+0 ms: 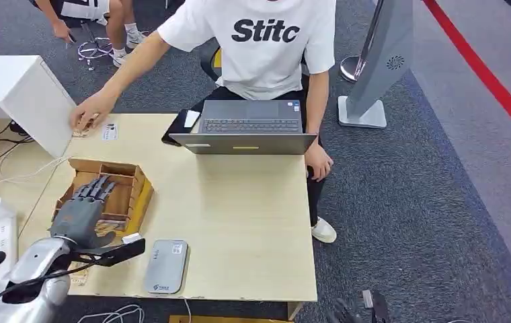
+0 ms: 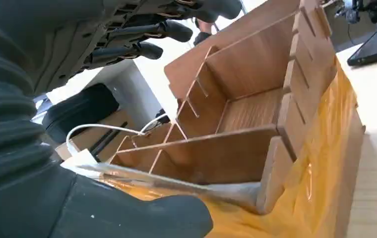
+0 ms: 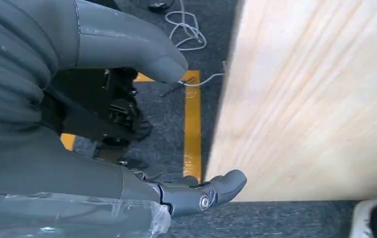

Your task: Pass the card to the sensor for recognition and then transmit it.

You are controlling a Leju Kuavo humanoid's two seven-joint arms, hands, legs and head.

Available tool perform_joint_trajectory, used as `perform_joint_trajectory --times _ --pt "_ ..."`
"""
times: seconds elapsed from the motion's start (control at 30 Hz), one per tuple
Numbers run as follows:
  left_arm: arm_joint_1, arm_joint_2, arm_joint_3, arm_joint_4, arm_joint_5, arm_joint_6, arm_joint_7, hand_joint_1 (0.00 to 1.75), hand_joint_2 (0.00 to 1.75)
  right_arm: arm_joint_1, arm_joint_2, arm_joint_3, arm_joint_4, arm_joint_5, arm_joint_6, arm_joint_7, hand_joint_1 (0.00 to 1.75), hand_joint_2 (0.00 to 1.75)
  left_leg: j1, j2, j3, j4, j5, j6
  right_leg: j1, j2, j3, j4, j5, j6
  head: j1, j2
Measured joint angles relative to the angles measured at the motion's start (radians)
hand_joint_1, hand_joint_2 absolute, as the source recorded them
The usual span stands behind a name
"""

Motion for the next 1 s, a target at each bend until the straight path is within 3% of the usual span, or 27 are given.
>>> perform_joint_trajectory --times 1.0 --pt "0.022 0.000 0.003 0.007 0.022 -0.035 -0.004 0.00 1.75 0.019 -0.003 0.016 0.003 -0.030 -0.017 -0.006 0.00 1.75 0.000 0.000 0.000 0.000 0.000 0.000 0.000 0.000 0.000 0.000 0.000 0.000 0.000 0.000"
